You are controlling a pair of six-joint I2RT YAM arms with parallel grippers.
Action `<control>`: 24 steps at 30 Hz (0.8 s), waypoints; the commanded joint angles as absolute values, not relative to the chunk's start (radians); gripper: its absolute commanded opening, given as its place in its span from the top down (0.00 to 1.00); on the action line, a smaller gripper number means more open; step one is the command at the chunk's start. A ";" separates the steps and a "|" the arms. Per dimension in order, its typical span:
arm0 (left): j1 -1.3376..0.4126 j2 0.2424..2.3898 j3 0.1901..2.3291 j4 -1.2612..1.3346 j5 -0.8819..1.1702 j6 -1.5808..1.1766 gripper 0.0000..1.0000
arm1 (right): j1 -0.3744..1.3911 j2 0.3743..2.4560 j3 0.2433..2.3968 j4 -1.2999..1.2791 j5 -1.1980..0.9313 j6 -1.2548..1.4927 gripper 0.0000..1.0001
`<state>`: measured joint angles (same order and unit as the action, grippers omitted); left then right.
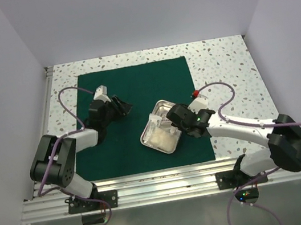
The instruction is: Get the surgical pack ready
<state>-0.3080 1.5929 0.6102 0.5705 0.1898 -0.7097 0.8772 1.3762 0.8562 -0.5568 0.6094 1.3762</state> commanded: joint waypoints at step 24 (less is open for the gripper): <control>-0.227 1.152 0.558 0.109 -0.034 -0.698 0.17 | 0.187 2.091 1.794 -0.451 0.037 0.387 0.27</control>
